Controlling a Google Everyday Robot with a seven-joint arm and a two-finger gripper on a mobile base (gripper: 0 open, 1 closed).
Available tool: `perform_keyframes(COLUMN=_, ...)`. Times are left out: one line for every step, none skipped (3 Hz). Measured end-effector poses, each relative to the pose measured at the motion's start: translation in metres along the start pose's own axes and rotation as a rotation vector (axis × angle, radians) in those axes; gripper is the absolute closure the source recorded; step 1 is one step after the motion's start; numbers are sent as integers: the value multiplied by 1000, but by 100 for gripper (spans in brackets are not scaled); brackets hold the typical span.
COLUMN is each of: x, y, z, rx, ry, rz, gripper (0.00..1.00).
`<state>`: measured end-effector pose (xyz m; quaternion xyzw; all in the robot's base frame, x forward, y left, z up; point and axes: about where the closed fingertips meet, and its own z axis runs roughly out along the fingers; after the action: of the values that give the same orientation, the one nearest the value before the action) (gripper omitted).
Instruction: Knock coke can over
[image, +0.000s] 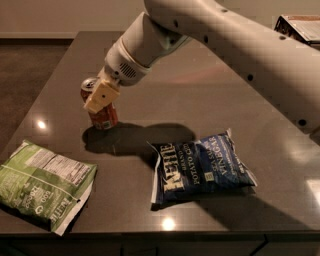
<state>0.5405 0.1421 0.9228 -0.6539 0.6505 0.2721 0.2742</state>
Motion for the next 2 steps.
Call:
perform_keyframes(x=3, y=-26, z=-25, rx=28, ry=94, rz=37, gripper=100)
perform_keyframes(x=18, y=-50, z=-45, rx=62, ry=266, rz=39, gripper=100)
